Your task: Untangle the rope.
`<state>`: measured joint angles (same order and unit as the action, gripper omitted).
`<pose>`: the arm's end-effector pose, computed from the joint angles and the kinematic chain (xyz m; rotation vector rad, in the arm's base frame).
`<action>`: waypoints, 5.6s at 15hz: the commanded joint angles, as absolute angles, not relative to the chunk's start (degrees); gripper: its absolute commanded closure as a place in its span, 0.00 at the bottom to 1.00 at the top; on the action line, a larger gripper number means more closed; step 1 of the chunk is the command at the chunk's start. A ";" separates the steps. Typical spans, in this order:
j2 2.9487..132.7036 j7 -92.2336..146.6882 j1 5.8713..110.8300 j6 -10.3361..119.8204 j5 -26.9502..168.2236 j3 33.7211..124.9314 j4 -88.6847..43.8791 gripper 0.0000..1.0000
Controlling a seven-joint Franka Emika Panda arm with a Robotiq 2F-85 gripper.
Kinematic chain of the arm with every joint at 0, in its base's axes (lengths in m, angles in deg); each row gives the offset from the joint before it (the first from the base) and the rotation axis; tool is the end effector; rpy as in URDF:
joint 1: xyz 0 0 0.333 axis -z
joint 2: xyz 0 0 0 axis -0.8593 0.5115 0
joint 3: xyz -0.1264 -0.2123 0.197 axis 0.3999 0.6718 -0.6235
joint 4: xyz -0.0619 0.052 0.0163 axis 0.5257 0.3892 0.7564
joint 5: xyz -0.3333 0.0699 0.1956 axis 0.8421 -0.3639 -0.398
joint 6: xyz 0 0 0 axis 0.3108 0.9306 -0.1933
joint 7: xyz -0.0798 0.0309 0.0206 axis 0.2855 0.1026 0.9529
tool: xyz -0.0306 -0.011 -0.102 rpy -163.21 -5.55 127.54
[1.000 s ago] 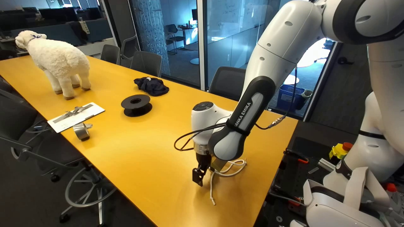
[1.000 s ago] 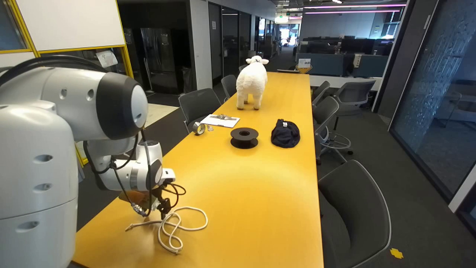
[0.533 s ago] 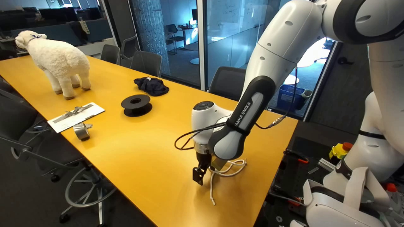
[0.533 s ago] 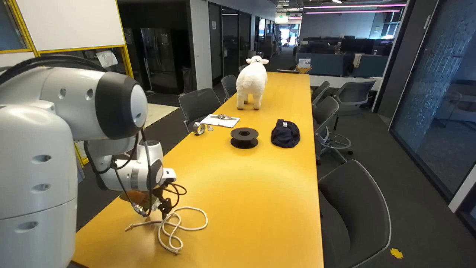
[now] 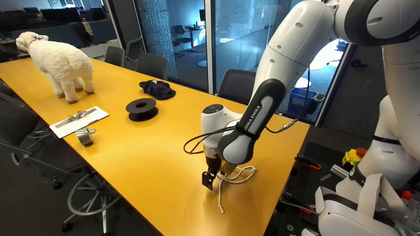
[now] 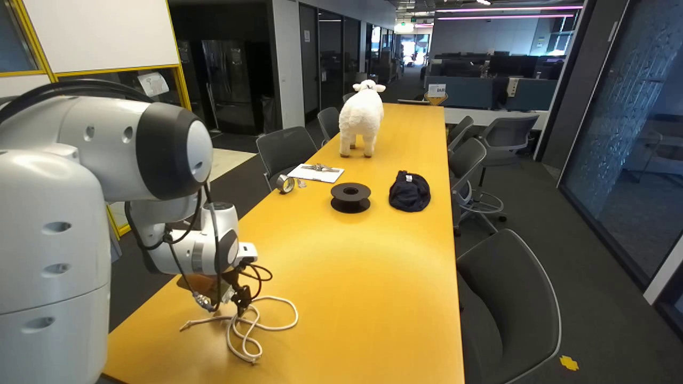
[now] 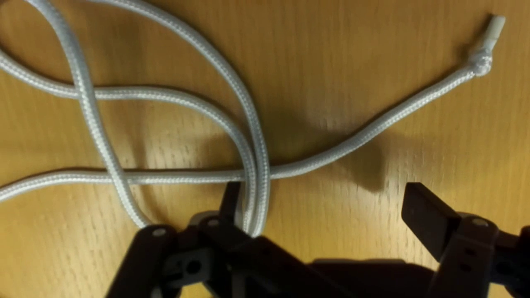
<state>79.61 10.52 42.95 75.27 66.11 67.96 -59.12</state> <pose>0.4843 0.2156 0.1415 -3.0871 -0.0033 0.0949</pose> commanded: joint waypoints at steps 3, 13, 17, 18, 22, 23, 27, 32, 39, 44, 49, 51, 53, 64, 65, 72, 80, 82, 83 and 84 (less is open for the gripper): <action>78.39 11.60 42.64 76.28 64.75 67.68 -59.88 0.00; 78.89 12.21 43.22 75.92 63.74 66.83 -59.22 0.00; 79.53 12.64 43.72 75.80 61.94 66.16 -58.84 0.00; 79.70 12.90 43.90 75.80 61.48 65.98 -58.77 0.00; 80.01 13.07 44.08 75.95 60.47 66.15 -58.95 0.00; 80.18 13.19 44.21 76.04 60.28 66.16 -58.97 0.00; 80.38 13.43 44.53 76.04 59.85 66.13 -58.97 0.00; 80.57 13.69 44.59 76.02 59.70 66.12 -58.81 0.00; 80.28 14.20 44.72 76.19 59.73 66.07 -58.92 0.67; 79.93 14.24 44.79 75.96 59.61 65.95 -58.94 0.99; 77.31 14.06 44.64 73.94 60.09 66.23 -59.36 0.98; 74.91 12.80 43.99 73.15 61.00 67.37 -60.13 0.98; 71.31 12.18 44.04 72.66 61.58 68.35 -61.51 0.98; 45.70 -1.84 52.33 66.77 84.09 79.07 -77.44 0.98; 43.98 1.94 54.44 66.82 83.38 79.03 -79.11 0.98; 39.69 30.94 51.94 77.21 65.80 91.53 -88.20 0.98; 37.03 64.19 42.47 73.03 33.91 112.38 -87.33 0.98; 39.44 65.92 43.56 72.60 33.50 114.19 -87.19 0.98; 41.57 64.92 43.95 73.16 34.38 114.54 -87.02 0.98; 42.82 64.56 43.95 73.54 34.66 115.12 -86.97 0.98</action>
